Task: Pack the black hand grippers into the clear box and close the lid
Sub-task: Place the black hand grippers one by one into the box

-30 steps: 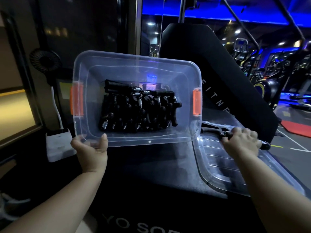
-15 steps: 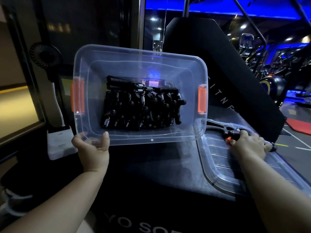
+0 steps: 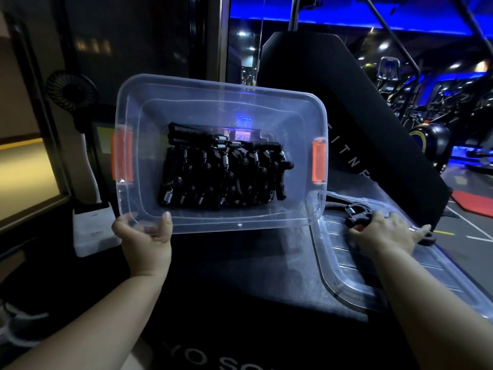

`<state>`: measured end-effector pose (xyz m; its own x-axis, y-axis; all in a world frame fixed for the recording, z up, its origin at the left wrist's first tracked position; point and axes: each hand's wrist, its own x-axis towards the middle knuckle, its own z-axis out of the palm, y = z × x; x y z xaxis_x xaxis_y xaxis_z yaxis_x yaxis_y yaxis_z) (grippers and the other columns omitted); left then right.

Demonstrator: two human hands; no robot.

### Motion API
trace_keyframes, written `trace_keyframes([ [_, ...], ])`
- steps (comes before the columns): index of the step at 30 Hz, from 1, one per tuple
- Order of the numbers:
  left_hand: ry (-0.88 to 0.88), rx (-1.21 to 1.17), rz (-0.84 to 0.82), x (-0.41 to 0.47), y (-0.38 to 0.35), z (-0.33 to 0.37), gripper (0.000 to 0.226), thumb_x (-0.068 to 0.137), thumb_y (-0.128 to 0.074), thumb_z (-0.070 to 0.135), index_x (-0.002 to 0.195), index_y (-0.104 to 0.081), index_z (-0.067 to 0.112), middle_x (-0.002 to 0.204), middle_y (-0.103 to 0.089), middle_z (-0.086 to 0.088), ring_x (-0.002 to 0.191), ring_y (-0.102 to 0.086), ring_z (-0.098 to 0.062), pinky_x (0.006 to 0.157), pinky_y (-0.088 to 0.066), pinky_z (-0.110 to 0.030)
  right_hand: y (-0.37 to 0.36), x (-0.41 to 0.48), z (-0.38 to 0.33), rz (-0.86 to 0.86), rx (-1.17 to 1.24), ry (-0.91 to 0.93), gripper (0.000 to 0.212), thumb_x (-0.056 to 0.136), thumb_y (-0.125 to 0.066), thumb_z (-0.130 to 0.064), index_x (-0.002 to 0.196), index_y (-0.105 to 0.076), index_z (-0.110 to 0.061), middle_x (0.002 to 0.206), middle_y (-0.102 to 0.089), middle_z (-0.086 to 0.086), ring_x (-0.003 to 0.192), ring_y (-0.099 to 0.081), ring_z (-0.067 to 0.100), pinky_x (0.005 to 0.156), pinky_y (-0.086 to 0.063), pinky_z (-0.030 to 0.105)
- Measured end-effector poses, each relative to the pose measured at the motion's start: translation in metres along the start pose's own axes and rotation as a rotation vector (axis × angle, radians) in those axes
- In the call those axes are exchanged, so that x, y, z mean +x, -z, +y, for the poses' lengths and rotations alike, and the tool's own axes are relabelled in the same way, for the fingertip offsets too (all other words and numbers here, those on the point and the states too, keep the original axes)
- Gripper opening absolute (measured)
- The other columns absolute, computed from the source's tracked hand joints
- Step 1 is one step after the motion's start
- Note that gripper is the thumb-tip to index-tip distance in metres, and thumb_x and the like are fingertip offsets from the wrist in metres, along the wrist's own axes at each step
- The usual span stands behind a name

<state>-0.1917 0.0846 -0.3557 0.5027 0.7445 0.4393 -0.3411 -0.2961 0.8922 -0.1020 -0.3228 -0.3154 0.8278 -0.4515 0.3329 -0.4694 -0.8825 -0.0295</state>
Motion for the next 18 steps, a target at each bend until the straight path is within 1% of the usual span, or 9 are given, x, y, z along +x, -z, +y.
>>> trace_keyframes([
  [1,0.001,-0.002,0.002,0.0003,0.0001,-0.0003,0.062,0.084,-0.068,0.024,0.126,-0.029,-0.001,0.069,-0.048,0.008,0.062,-0.048,-0.004,0.068,-0.039,-0.029,0.0010,-0.0006,-0.0007,-0.014,0.004,0.009,0.086,0.064,-0.046,-0.085,0.127,-0.051,-0.026,0.134,-0.050,0.010,0.129,-0.042,0.027,0.110,-0.009,0.067],
  [4,0.003,-0.009,0.003,0.0006,0.0001,-0.0011,0.063,0.084,-0.068,0.024,0.127,-0.029,-0.001,0.070,-0.048,0.008,0.062,-0.049,-0.007,0.068,-0.039,-0.027,0.0036,-0.0035,-0.0028,-0.054,-0.011,0.024,0.106,0.054,-0.030,-0.098,0.135,-0.044,-0.031,0.137,-0.049,0.011,0.131,-0.039,0.030,0.108,-0.011,0.065],
  [5,0.001,-0.010,0.006,0.0007,0.0002,-0.0012,0.063,0.084,-0.068,0.023,0.127,-0.029,-0.001,0.070,-0.048,0.008,0.062,-0.049,-0.007,0.067,-0.039,-0.026,0.0042,-0.0040,-0.0035,-0.058,-0.016,0.024,0.109,0.053,-0.025,-0.100,0.136,-0.042,-0.032,0.138,-0.049,0.011,0.132,-0.039,0.031,0.107,-0.012,0.065],
  [7,-0.009,-0.006,0.013,-0.0001,-0.0001,-0.0007,0.063,0.084,-0.068,0.023,0.126,-0.030,-0.003,0.070,-0.046,0.010,0.062,-0.047,-0.003,0.063,-0.037,-0.020,0.0047,-0.0041,-0.0043,-0.062,-0.023,0.022,0.110,0.054,-0.019,-0.100,0.137,-0.042,-0.031,0.138,-0.048,0.011,0.132,-0.038,0.031,0.107,-0.012,0.066],
  [11,-0.014,0.007,0.026,-0.0012,-0.0005,0.0010,0.062,0.084,-0.069,0.022,0.126,-0.031,-0.003,0.071,-0.043,0.011,0.062,-0.044,0.000,0.059,-0.034,-0.014,0.0037,-0.0018,-0.0047,-0.062,-0.057,0.013,0.110,0.057,-0.020,-0.098,0.135,-0.047,-0.025,0.138,-0.048,0.010,0.130,-0.041,0.030,0.109,-0.013,0.066],
  [16,-0.024,0.019,0.030,-0.0011,-0.0007,0.0015,0.061,0.084,-0.069,0.022,0.125,-0.032,-0.003,0.071,-0.043,0.012,0.062,-0.044,0.000,0.059,-0.034,-0.016,0.0047,0.0000,-0.0067,-0.060,-0.085,-0.002,0.120,0.052,-0.021,-0.101,0.134,-0.049,-0.018,0.139,-0.048,0.010,0.130,-0.042,0.028,0.108,-0.015,0.065],
  [18,-0.037,0.036,0.031,-0.0012,-0.0007,0.0022,0.056,0.084,-0.069,0.022,0.122,-0.033,0.002,0.072,-0.042,0.013,0.062,-0.044,0.001,0.059,-0.034,-0.017,0.0055,-0.0002,-0.0070,-0.064,-0.090,-0.003,0.122,0.051,-0.021,-0.102,0.134,-0.049,-0.017,0.140,-0.047,0.010,0.130,-0.041,0.028,0.108,-0.017,0.064],
])
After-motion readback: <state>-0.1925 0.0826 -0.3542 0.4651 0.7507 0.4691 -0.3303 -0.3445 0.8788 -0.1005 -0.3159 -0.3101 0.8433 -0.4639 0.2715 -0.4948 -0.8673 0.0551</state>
